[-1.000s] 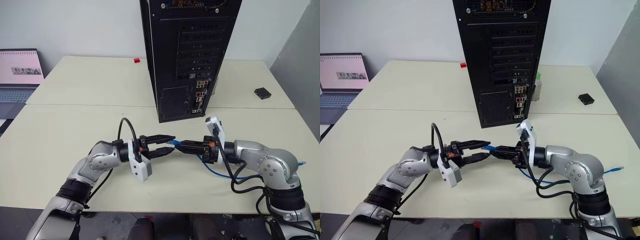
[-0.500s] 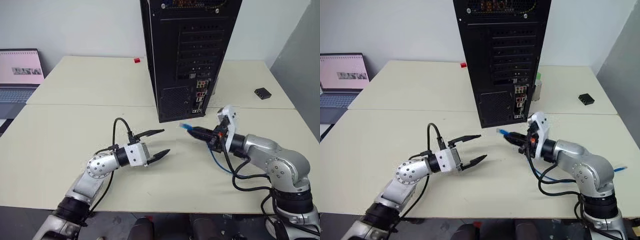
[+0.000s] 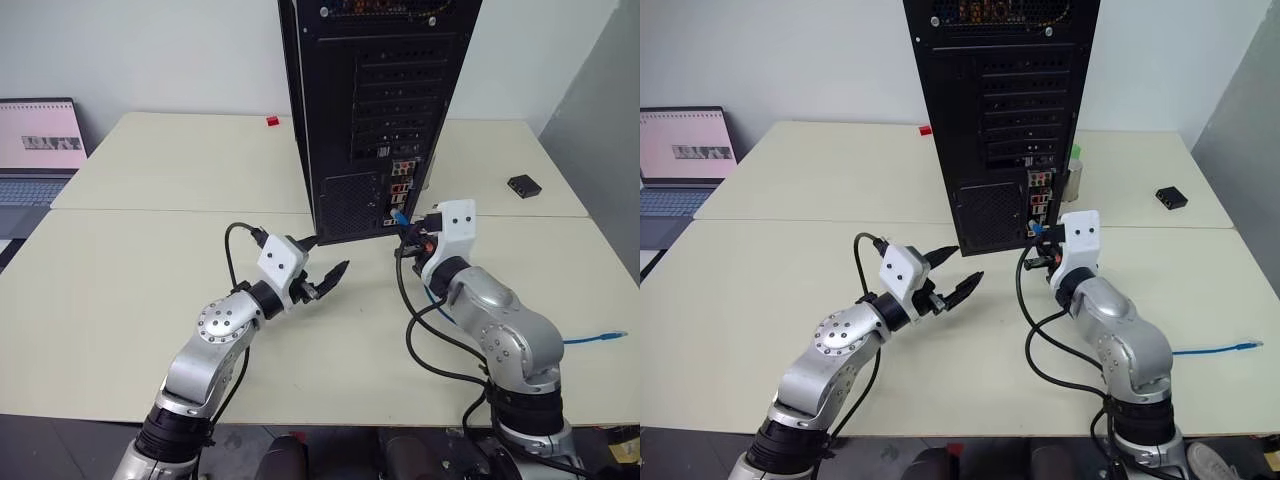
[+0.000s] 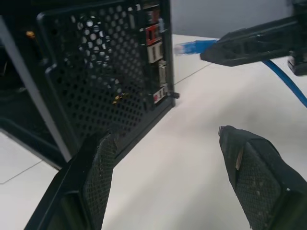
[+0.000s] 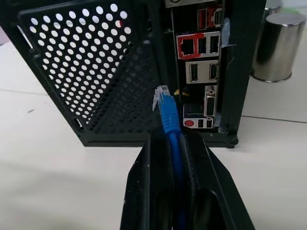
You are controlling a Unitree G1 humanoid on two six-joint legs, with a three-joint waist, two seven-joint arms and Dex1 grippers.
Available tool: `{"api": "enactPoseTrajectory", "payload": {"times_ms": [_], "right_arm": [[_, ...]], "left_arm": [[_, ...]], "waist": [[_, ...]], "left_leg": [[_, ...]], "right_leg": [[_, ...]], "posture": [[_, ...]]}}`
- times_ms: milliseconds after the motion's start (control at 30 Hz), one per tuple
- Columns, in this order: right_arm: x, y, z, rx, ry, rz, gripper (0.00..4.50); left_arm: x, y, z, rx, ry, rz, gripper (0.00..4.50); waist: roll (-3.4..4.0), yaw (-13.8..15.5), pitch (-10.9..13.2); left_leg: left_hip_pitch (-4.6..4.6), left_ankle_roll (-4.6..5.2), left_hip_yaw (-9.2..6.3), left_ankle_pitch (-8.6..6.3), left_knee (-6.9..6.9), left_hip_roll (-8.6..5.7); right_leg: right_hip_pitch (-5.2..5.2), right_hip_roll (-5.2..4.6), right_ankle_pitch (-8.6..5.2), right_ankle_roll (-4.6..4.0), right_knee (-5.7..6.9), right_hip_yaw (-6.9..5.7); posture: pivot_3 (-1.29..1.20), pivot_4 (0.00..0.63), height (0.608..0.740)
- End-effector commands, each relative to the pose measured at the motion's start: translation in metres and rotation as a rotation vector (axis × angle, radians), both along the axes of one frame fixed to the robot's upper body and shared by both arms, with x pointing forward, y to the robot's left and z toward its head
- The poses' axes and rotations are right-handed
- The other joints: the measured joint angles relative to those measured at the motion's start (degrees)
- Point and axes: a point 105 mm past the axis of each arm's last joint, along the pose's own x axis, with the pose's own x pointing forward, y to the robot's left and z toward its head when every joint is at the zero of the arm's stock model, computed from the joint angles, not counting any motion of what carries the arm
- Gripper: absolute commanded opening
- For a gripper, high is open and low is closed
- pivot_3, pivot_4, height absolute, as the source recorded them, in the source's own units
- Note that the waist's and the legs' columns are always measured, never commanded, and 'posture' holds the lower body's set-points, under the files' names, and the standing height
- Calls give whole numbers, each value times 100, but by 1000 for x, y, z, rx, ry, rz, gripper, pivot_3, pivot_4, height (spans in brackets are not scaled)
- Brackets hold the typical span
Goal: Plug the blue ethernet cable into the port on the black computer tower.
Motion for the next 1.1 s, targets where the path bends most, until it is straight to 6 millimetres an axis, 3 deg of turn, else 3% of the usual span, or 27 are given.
{"api": "enactPoseTrajectory", "payload": {"times_ms": [33,233,433,1100], "right_arm": [[3,9,27,49,-110,-85,0],[14,23,34,86,-157,-162,0],[20,15,30,107,-149,-215,0],[11,12,15,122,-94,-268,0]], "left_arm": [[5,9,14,-3,-30,84,3522],[8,9,19,-26,-26,126,3522],[5,0,26,-26,-29,95,3522],[1,-18,33,1,-51,40,3522]], "waist": [[0,-3,0],[0,0,0],[0,1,0],[1,1,0]], "left_leg": [[0,0,1,0,0,0],[0,-1,4,0,0,-1],[-4,-1,6,1,-2,-2],[-5,-1,6,0,-4,-2]], "right_leg": [[-2,0,0,0,1,2],[-3,-2,0,-1,0,3],[-6,-5,1,-1,-3,5],[-8,-4,1,-1,-4,6]], "posture": [[0,150,740],[0,150,740],[0,150,740],[0,150,740]]}}
